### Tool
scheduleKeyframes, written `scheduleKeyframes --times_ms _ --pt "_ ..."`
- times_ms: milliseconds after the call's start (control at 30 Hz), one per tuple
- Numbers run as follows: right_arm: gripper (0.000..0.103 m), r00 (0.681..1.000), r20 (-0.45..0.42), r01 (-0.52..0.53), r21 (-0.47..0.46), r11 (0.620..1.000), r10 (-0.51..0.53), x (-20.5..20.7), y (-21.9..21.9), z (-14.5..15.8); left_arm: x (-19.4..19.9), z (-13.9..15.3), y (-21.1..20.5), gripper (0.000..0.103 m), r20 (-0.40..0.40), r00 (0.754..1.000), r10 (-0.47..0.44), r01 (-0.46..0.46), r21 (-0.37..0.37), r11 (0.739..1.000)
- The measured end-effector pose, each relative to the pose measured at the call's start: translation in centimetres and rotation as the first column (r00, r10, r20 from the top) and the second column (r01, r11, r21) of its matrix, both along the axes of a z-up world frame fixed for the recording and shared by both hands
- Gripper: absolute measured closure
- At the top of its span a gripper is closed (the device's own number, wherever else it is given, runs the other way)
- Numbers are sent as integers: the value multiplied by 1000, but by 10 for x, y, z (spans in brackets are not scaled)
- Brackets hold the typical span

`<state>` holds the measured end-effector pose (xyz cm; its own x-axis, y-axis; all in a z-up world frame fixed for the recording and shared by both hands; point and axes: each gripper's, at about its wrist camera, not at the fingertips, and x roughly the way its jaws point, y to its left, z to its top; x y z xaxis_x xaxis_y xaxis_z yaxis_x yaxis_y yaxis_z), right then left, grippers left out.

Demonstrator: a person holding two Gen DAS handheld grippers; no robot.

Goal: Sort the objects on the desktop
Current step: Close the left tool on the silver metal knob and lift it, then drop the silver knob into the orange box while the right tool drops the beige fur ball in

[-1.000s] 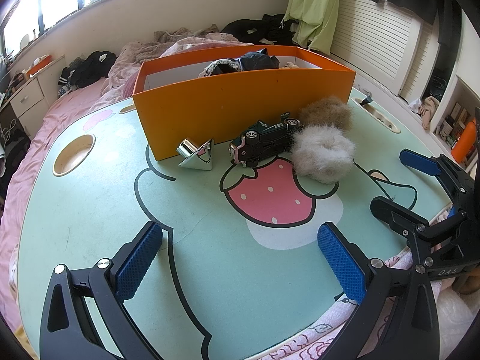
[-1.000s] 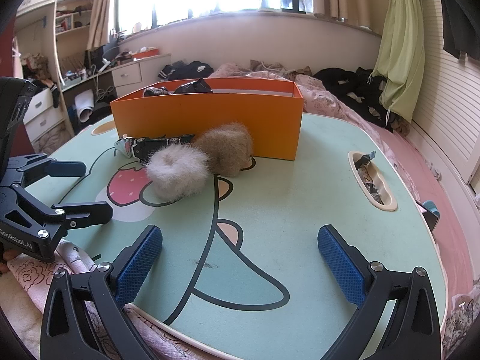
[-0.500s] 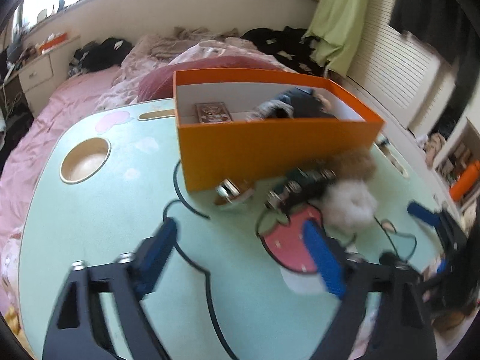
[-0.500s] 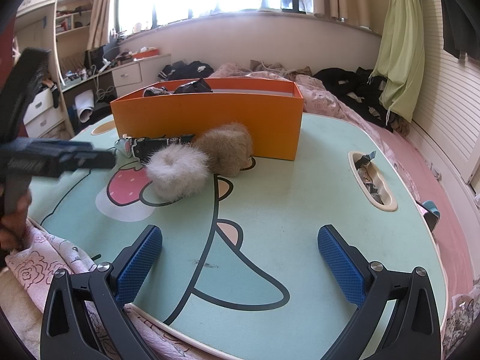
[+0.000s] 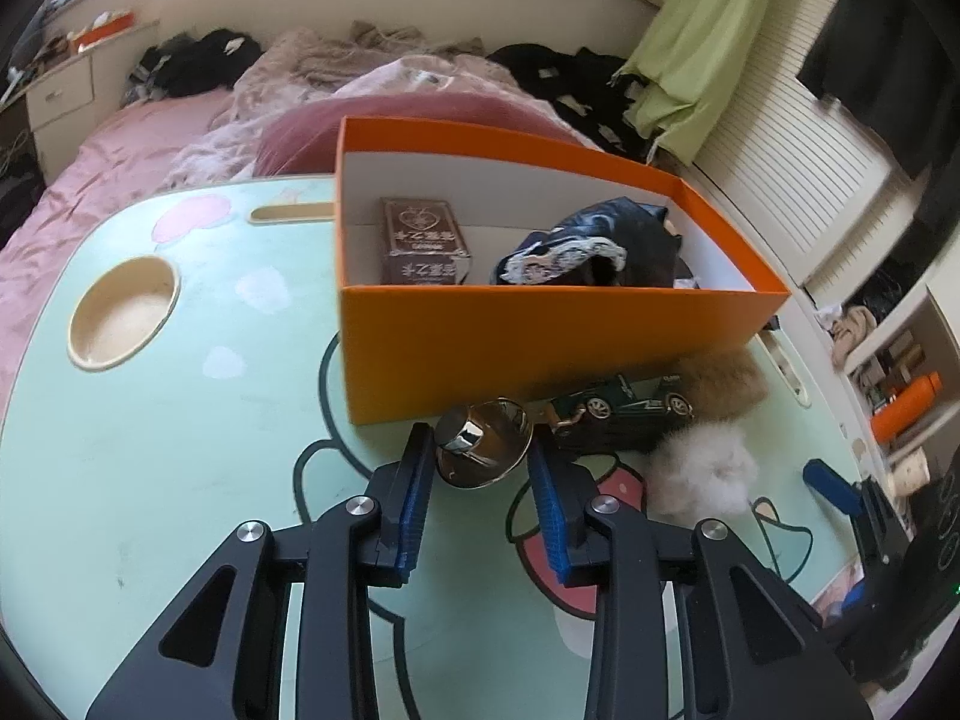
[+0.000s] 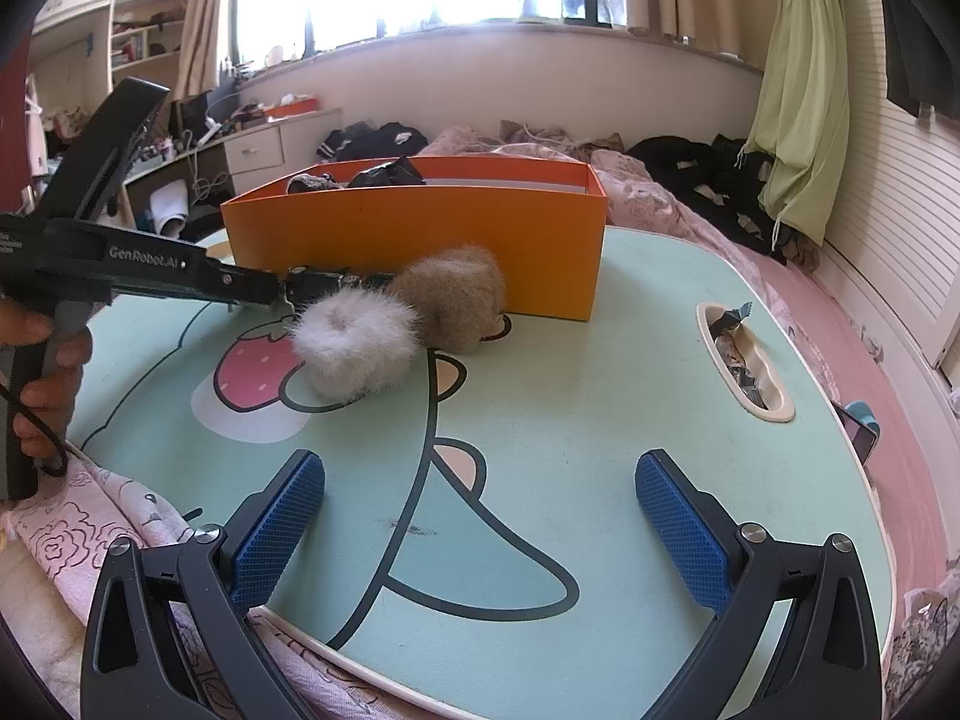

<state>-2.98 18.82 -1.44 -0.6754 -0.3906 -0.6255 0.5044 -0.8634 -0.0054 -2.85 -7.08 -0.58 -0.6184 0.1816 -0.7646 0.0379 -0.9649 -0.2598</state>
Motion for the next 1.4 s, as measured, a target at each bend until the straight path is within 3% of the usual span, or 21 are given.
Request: scheduleKeyframes --times_ms 300,533,633,733,833,900,933,1167,1300,1400 --pt "0 1000 11 22 -4 1000 -22 -3 3 2 19 13 7 70 -76 996 -54 53 -9 999" --pt "4 993 109 73 -194 978 -52 -41 19 40 42 25 11 70 -107 990 -86 87 -4 996" --pt "15 986 154 89 -203 975 -58 -68 8 49 45 31 14 70 -123 988 -94 94 -3 996" --pt "27 963 269 85 -274 958 -8 -94 -5 44 47 35 18 70 -135 986 -101 101 -6 995" --pt "39 945 328 76 -270 960 17 -108 -20 34 47 37 20 70 -140 984 -111 111 -5 994" --pt "69 922 385 63 -273 960 49 -116 -25 25 48 38 21 70 -142 983 -114 114 -7 993" --pt "71 913 402 58 -293 954 68 -117 -25 23 48 39 21 70 -144 983 -113 113 -8 994" --pt "72 931 359 83 -387 918 68 -102 7 32 49 47 16 70 -160 982 -104 105 -5 994" --pt "72 963 264 65 -446 893 62 -89 22 65 42 64 16 70 -192 975 -109 108 -18 994" --pt "72 979 196 38 -446 894 56 -94 17 93 25 81 19 70 -213 970 -118 112 -36 993"
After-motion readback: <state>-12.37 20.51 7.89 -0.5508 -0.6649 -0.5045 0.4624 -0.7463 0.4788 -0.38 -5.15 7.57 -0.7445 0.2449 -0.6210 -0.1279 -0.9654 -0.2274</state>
